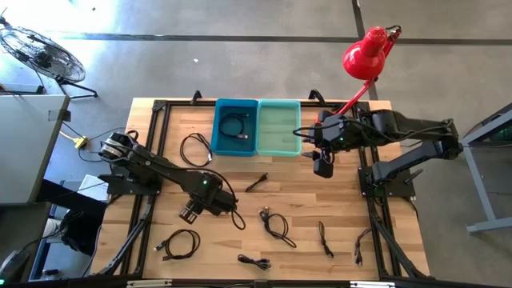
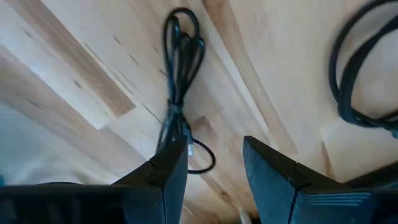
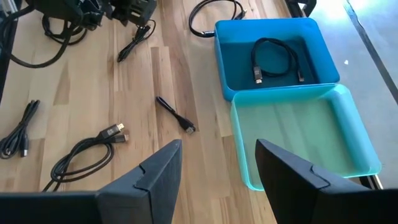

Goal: Pick & Place USB Port
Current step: Put the black usb cable into the light blue bin

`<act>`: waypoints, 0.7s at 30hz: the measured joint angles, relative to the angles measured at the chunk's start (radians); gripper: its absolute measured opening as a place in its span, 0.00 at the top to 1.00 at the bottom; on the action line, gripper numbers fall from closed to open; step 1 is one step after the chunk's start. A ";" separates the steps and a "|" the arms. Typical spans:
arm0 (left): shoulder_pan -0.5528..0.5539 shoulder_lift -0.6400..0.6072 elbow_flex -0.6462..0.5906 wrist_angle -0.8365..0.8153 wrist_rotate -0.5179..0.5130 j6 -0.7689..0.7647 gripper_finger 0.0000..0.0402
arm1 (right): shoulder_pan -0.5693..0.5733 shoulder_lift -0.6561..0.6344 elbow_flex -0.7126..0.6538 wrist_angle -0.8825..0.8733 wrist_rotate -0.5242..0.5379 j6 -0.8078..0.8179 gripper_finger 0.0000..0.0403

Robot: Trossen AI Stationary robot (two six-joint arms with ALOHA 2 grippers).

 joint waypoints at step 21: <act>0.000 0.000 -0.001 0.033 -0.046 -0.001 0.54 | 0.000 0.000 0.000 0.000 -0.007 -0.015 0.51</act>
